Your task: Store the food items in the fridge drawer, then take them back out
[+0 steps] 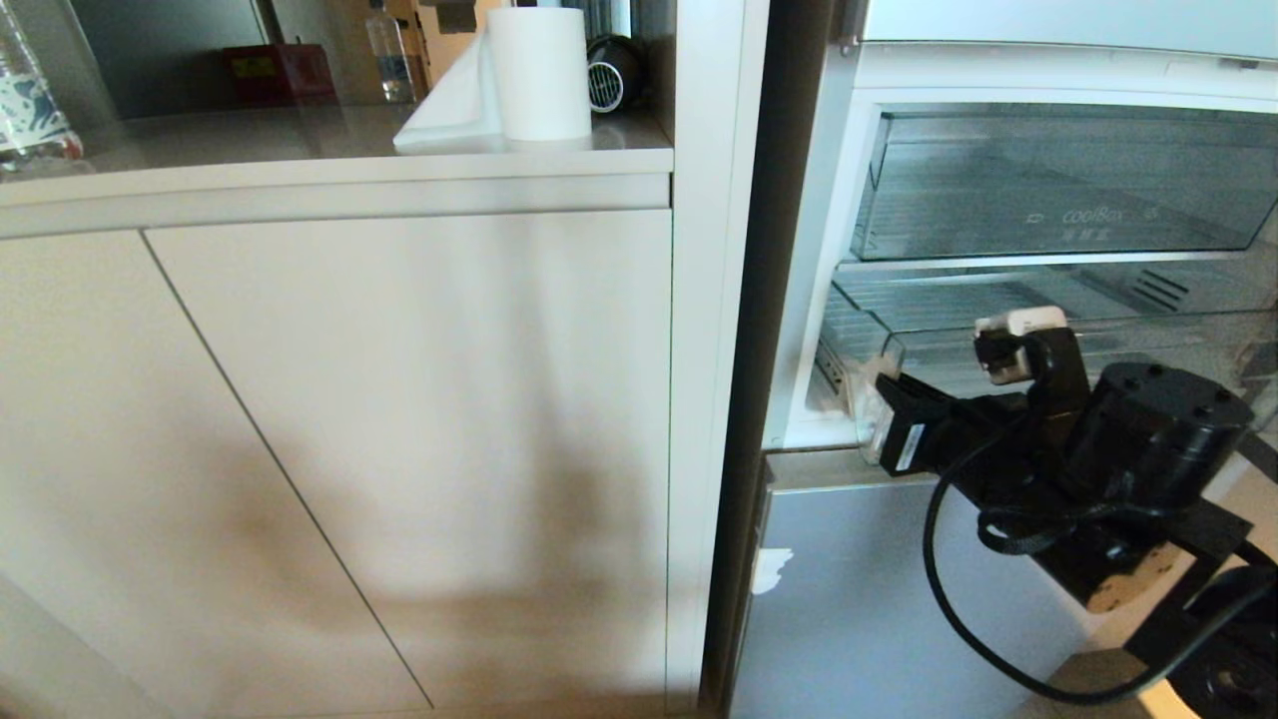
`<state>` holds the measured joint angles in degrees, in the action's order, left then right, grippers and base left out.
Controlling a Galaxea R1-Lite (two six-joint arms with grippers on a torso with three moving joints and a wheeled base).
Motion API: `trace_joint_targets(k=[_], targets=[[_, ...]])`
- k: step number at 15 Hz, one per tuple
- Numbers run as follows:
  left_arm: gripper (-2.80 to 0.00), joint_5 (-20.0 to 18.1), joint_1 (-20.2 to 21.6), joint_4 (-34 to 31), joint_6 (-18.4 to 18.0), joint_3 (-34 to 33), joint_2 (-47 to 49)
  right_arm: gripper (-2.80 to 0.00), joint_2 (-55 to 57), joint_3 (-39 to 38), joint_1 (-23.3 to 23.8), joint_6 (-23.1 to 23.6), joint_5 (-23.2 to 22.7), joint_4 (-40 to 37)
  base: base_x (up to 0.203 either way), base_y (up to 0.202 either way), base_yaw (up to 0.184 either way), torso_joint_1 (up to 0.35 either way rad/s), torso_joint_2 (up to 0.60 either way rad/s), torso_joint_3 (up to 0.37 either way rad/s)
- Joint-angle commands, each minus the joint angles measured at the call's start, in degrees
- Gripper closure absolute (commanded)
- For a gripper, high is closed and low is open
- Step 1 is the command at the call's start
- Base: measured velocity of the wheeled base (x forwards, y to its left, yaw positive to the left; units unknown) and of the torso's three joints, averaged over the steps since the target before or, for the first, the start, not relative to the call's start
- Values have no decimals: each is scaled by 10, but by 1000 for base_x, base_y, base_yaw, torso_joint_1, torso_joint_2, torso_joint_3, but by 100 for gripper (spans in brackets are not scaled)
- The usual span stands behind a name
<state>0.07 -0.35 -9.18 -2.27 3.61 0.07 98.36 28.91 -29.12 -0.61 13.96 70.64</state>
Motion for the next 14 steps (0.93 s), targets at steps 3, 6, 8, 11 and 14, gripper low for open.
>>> trace_joint_targets(k=[3, 6, 8, 11, 14], targets=[[0, 0, 0, 0, 0, 1, 0, -280, -113, -98, -29, -14, 12, 0, 0, 0, 0, 0, 0, 0], [0, 0, 0, 0, 0, 0, 0, -280, -216, -137, -57, -14, 43, -25, 0, 0, 0, 0, 0, 0], [0, 0, 0, 0, 0, 0, 0, -280, -314, -127, -61, -13, 56, -109, 0, 0, 0, 0, 0, 0], [0, 0, 0, 0, 0, 0, 0, -280, -414, 38, -26, -17, 62, -409, 0, 0, 0, 0, 0, 0], [0, 0, 0, 0, 0, 0, 0, -280, -386, 242, 97, -31, 37, -643, 0, 0, 0, 0, 0, 0]])
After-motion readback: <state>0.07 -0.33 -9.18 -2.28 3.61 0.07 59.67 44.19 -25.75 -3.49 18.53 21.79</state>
